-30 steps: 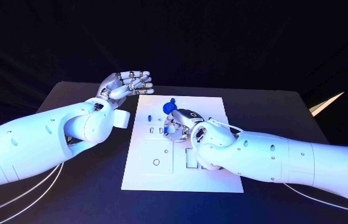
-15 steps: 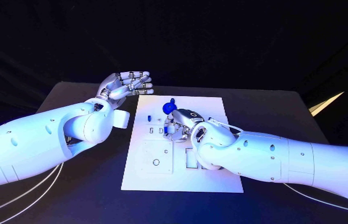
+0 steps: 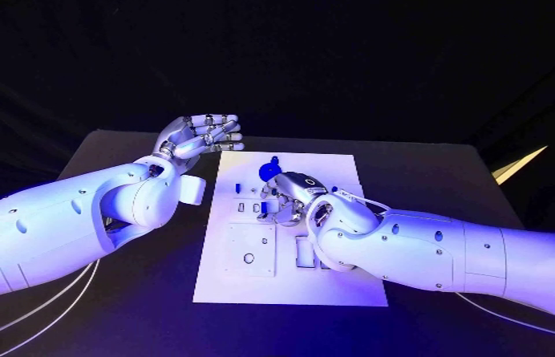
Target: Assemble the parts on the task board
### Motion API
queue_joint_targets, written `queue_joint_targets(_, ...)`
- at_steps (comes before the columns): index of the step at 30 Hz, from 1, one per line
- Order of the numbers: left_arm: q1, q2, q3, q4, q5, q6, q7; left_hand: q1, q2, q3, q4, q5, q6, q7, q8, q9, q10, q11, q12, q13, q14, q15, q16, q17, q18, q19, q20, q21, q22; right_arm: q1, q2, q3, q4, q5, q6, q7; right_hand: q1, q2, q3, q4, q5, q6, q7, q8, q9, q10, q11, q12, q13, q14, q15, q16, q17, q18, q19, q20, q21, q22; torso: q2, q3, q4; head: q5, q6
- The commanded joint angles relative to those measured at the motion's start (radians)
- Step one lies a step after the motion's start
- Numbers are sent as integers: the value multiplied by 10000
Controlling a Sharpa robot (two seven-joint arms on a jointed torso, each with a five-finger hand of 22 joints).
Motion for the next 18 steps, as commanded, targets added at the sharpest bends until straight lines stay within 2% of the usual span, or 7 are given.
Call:
queue_joint_targets(1,4,10,5,-44,-392,12,-303,-245,-195,160,-141,33,-130,318,55,128,-79,-21,-81,137,-78,-7,16,214,23,37,-14,161,156,5,-230,11,237,14,-430,324,525,-92,-884,511,196,-623,152,-327,-164,-464,136,-161,520,998,133,115,2706,-358,1081,145,230,2731,-16,13,-12,35,1)
queue_joint_targets(5,8,-22,5,-136,-1222,92,-1079,-792,-328,-123,108,24,-93,280,184,189,563,-214,371,298,984,-326,1003,896,45,833,-296,869,472,140,-725,59,624,660,-1018,1396,895,-25,-966,675,206,-632,181,-433,-226,-550,177,-241,427,983,158,87,2652,-358,1081,190,230,2731,-47,31,-26,75,42)
queue_joint_targets(8,17,-51,8,-208,-2022,332,-2006,-1257,-371,-431,596,-9,-68,77,931,521,1303,-560,1558,876,2112,-780,3378,2456,29,1917,-769,2201,1187,377,-1250,116,1020,1746,-1280,2279,1303,301,-684,653,161,-545,176,-478,-264,-773,176,-441,240,955,160,33,2555,-299,979,205,-1,2607,-100,71,-74,153,72)
queue_joint_targets(10,30,-27,10,-287,-2665,667,-2692,-1727,-218,-682,924,0,-108,-186,1988,1093,1420,-767,3142,1899,2390,-1064,5716,4063,9,2315,-1099,3619,2057,557,-1607,147,1256,2651,-1371,2675,1325,418,-576,631,129,-263,117,-307,-216,-803,130,-442,219,954,129,30,2552,-300,982,186,4,2610,-158,95,-99,178,40)
queue_joint_targets(12,50,16,13,-369,-3426,1078,-3424,-2288,107,-872,901,61,-1053,-333,4016,2358,13,-967,6374,4219,2356,-1206,8894,6669,1,1435,-1228,5979,3717,755,-1973,168,1463,3557,-1366,2900,1322,493,-482,612,115,-57,53,-121,-166,-819,75,-433,204,944,81,11,2519,-290,965,149,-37,2589,-207,113,-117,201,12)
queue_joint_targets(15,111,157,17,-548,-4617,1735,-4460,-2718,231,-927,958,52,-1271,-504,5201,2980,70,-1149,8113,5170,4022,-1323,11129,9125,-217,1854,-1241,8141,6153,1042,-2484,186,1661,4673,-1291,3043,1245,484,-464,617,102,51,11,27,-126,-829,38,-426,192,939,48,-1,2500,-282,952,117,-68,2573,-286,154,-161,252,-9)
queue_joint_targets(18,200,335,18,-721,-5529,2267,-5325,-2895,259,-975,961,55,-1147,-740,5919,3391,475,-1362,9380,6023,5023,-1515,12376,10770,-515,2715,-1410,9564,8122,1242,-2871,193,1712,5294,-1184,3079,1178,491,-448,619,99,126,-24,162,-86,-822,7,-407,192,937,20,-5,2494,-287,960,91,-51,2583,-359,179,-202,288,-60)
